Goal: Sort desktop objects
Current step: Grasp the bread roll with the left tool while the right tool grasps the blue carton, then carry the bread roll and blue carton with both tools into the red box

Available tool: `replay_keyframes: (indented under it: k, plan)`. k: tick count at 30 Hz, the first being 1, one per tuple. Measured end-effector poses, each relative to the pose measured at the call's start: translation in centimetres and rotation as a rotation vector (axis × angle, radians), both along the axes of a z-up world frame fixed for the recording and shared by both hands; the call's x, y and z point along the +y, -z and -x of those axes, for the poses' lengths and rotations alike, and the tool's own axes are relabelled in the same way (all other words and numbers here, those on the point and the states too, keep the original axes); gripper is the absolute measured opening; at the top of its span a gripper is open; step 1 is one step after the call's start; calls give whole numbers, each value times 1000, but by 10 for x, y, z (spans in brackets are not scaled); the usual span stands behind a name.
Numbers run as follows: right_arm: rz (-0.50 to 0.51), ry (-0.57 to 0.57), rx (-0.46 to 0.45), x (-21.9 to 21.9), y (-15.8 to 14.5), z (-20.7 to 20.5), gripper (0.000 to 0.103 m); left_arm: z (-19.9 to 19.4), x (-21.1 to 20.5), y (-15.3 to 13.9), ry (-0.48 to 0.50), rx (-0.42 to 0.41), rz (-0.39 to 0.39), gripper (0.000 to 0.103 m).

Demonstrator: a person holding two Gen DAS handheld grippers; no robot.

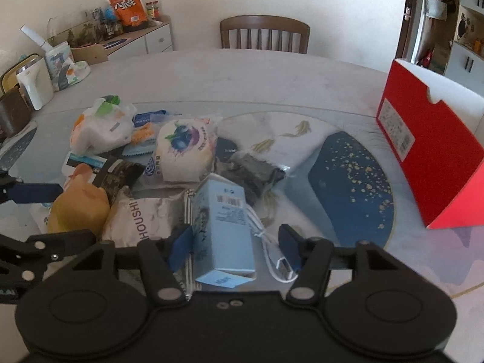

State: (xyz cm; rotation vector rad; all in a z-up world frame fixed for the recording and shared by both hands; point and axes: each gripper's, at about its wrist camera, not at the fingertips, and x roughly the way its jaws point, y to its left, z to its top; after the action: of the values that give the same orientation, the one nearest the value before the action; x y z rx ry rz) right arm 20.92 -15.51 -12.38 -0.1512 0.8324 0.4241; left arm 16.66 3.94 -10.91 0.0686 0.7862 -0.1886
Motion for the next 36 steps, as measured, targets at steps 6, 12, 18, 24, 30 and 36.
replay_keyframes:
  k: [6,12,18,24,30,36]
  plan:
    - [-5,-18,18,0,-1,-3,45,-1,-2,2,5,4,-13,54]
    - [-12,-10,10,1,-7,1,35,-1,-2,0,-5,11,-10,50]
    - [-40,12,-2,-6,-15,9,33,2,0,-9,-12,3,25,48]
    - [-70,43,-34,-18,-36,18,33,5,-1,-28,-13,-14,61,47]
    - [-110,78,-58,-36,-56,24,33,3,-10,-47,-4,-31,84,48]
    - [-126,76,-73,-51,-71,30,33,-2,-28,-64,19,-46,101,48]
